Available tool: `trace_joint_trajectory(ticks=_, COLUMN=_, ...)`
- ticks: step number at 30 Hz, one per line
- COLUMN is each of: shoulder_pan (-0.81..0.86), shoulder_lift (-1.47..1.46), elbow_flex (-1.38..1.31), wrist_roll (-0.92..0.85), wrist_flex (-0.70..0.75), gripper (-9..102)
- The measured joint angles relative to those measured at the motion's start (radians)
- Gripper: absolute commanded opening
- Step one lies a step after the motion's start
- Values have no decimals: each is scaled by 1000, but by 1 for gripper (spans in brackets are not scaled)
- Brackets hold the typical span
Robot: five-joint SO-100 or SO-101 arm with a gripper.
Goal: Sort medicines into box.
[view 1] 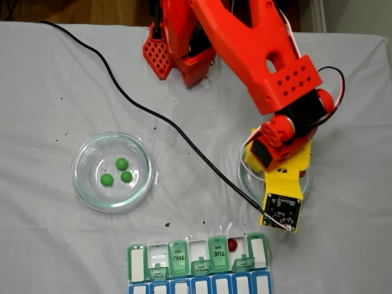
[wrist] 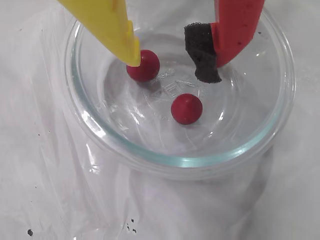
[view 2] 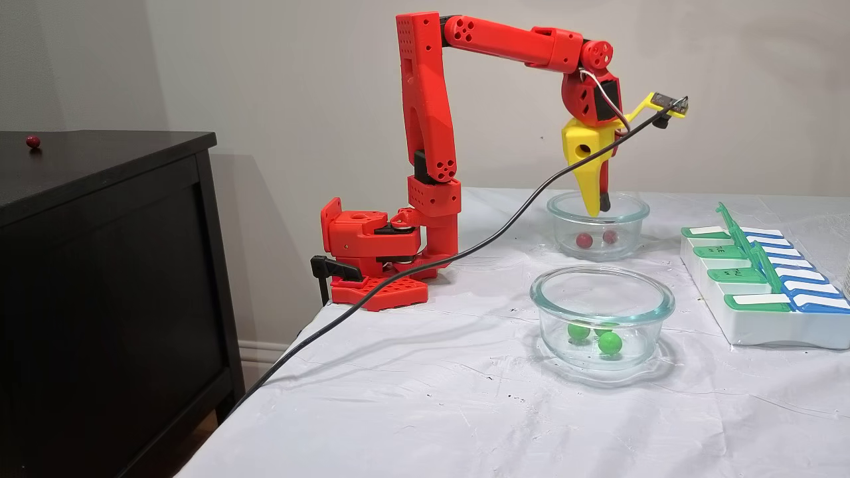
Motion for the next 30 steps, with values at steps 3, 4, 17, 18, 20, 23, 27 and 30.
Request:
trace_joint_trajectory(ticks=3, shoulder_pan=0, shoulder_lift=-12, elbow_flex=11, wrist_roll=0, wrist_flex=-37, gripper=22)
trace_joint_trajectory(ticks=4, shoulder_pan=0, shoulder_lift=-12, elbow_flex=17, wrist_roll=0, wrist_flex=-48, gripper=23)
trace_joint_trajectory(ticks=17, shoulder_pan=0, shoulder_lift=-58, elbow_flex=83, wrist_roll=-9, wrist_flex=-173, gripper=26)
trace_joint_trajectory(ticks=18, shoulder_pan=0, shoulder_lift=-61, elbow_flex=89, wrist_roll=-14, wrist_flex=-183, gripper=26)
trace_joint_trajectory(ticks=20, shoulder_pan=0, shoulder_lift=-64, elbow_flex=98, wrist_roll=-23, wrist_flex=-199, gripper=27)
trace_joint_trajectory(ticks=23, shoulder_pan=0, shoulder_lift=-64, elbow_flex=110, wrist_roll=-31, wrist_flex=-222, gripper=27)
trace_joint_trajectory(ticks=27, shoulder_pan=9, shoulder_lift=-83, elbow_flex=129, wrist_roll=-46, wrist_flex=-267, gripper=26)
trace_joint_trajectory(ticks=30, shoulder_pan=11, shoulder_lift=-98, elbow_flex=135, wrist_roll=-49, wrist_flex=-287, gripper=26)
